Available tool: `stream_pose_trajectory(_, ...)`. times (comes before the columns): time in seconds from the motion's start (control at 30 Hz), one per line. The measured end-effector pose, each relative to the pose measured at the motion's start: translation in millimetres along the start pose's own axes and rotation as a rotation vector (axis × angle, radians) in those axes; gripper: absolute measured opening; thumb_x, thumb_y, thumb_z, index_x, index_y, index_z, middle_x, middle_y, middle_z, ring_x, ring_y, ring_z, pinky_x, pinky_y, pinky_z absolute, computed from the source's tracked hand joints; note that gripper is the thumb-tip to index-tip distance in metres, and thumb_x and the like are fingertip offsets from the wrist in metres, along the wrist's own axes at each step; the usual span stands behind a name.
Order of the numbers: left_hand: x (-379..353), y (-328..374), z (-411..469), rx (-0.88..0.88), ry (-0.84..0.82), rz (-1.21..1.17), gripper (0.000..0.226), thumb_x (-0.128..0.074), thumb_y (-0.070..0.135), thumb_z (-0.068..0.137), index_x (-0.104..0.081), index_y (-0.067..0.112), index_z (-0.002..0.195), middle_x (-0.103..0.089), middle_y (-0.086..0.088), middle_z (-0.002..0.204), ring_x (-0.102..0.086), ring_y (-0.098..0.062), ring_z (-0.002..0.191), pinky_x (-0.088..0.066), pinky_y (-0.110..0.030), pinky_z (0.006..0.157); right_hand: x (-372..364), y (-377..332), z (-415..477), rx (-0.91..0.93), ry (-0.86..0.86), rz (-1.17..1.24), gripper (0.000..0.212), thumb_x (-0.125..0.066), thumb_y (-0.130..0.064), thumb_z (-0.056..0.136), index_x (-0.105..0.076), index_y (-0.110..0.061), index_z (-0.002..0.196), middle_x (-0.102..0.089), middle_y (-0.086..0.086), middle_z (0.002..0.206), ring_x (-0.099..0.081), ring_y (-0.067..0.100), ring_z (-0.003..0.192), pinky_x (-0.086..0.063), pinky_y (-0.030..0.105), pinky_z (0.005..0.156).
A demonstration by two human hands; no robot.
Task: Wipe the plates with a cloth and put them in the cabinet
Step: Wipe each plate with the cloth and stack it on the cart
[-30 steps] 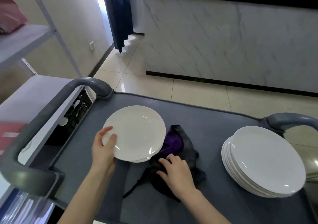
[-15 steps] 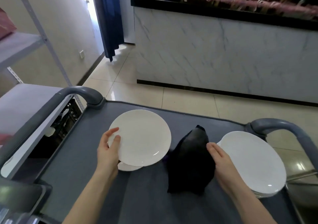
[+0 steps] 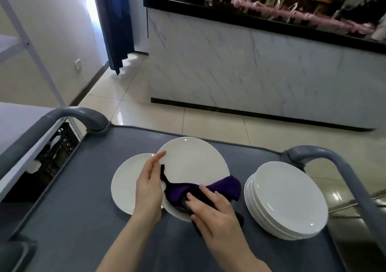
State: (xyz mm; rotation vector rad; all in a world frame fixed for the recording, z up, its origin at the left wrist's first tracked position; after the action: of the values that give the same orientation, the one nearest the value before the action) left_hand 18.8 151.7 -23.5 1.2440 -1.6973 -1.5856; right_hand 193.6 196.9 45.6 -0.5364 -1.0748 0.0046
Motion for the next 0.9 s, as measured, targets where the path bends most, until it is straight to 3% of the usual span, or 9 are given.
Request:
stream_pose_trajectory(0.1, -10, 0, -6, -0.031, -0.089, 0.019, 0.039, -0.042, 0.021, 0.108, -0.072, 0.045, 0.110, -0.069, 0.027, 0.115, -0.059, 0.013, 0.109, -0.045, -0.016, 0.089, -33, -1, 13, -0.051, -0.240, 0.018, 0.048, -0.035, -0.041, 0.102, -0.030, -0.035, 0.150, -0.022, -0.022, 0.158, -0.009, 0.002, 0.149, -0.013, 0.030, 0.121)
stream_pose_trajectory(0.2, -13, 0, -5, -0.058, -0.135, 0.022, 0.037, -0.044, 0.018, 0.108, -0.067, 0.043, 0.122, -0.067, 0.024, 0.125, -0.056, 0.010, 0.120, -0.046, -0.007, 0.091, -54, 7, 35, -0.083, -0.340, 0.001, 0.052, -0.027, -0.043, 0.104, -0.010, -0.040, 0.154, 0.000, -0.026, 0.160, 0.012, -0.004, 0.147, 0.005, 0.025, 0.121)
stream_pose_trajectory(0.33, -8, 4, -4, -0.095, -0.125, 0.047, 0.039, -0.048, 0.013, 0.106, -0.062, 0.041, 0.129, -0.064, 0.026, 0.130, -0.054, 0.009, 0.124, -0.044, -0.011, 0.101, -63, 30, 68, -0.184, -0.303, -0.029, 0.055, -0.028, -0.043, 0.104, -0.007, -0.040, 0.155, 0.005, -0.023, 0.161, 0.012, -0.003, 0.147, 0.005, 0.027, 0.121)
stream_pose_trajectory(0.47, 3, 4, -8, -0.037, -0.045, 0.034, 0.042, -0.047, 0.019, 0.106, -0.066, 0.056, 0.115, -0.062, 0.033, 0.127, -0.055, 0.007, 0.122, -0.044, -0.022, 0.100, -49, 80, 83, -0.377, -0.237, -0.079, 0.056, -0.029, -0.039, 0.104, -0.008, -0.032, 0.156, 0.002, -0.016, 0.163, 0.004, 0.006, 0.151, 0.001, 0.031, 0.122)
stream_pose_trajectory(0.57, 21, 6, -5, -0.011, 0.038, 0.008, 0.046, -0.045, 0.021, 0.107, -0.067, 0.061, 0.111, -0.064, 0.033, 0.120, -0.058, 0.004, 0.118, -0.047, -0.024, 0.097, -40, 102, 62, -0.417, -0.285, -0.125, 0.057, -0.030, -0.037, 0.105, -0.006, -0.031, 0.156, 0.004, -0.016, 0.163, 0.003, 0.007, 0.151, 0.002, 0.031, 0.121)
stream_pose_trajectory(0.7, 33, 7, 3, 0.003, 0.088, -0.007, 0.048, -0.044, 0.018, 0.107, -0.068, 0.060, 0.107, -0.066, 0.027, 0.122, -0.060, -0.005, 0.120, -0.049, -0.031, 0.101, -51, 65, 15, -0.260, -0.396, 0.054, 0.052, -0.030, -0.035, 0.106, -0.005, -0.044, 0.150, 0.005, -0.033, 0.156, 0.011, -0.005, 0.147, 0.008, 0.023, 0.121)
stream_pose_trajectory(0.8, 25, 7, 2, -0.022, 0.024, 0.043, 0.037, -0.048, 0.023, 0.106, -0.066, 0.055, 0.114, -0.065, 0.028, 0.125, -0.056, 0.004, 0.123, -0.043, -0.029, 0.110, -68, 19, 1, -0.145, -0.475, 0.121, 0.050, -0.027, -0.039, 0.105, -0.005, -0.050, 0.149, 0.007, -0.036, 0.156, 0.014, -0.009, 0.144, 0.014, 0.014, 0.115)
stream_pose_trajectory(0.9, 11, 7, -3, -0.052, -0.064, 0.088, 0.029, -0.054, 0.031, 0.103, -0.062, 0.050, 0.123, -0.064, 0.029, 0.127, -0.054, 0.011, 0.123, -0.042, -0.023, 0.109, -76, -2, 22, -0.105, -0.443, 0.106, 0.051, -0.025, -0.041, 0.106, -0.001, -0.049, 0.150, 0.010, -0.033, 0.157, 0.016, -0.009, 0.144, 0.012, 0.017, 0.117)
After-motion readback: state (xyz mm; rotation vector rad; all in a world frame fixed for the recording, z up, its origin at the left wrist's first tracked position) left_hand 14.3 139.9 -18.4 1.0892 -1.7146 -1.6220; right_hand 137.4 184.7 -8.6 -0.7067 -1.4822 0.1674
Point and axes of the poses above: each hand's wrist, its own z-axis towards the middle knuckle, its own x-axis out of the back of the hand, y = z × x, the point moved 10 cm from there along z, towards the middle knuckle
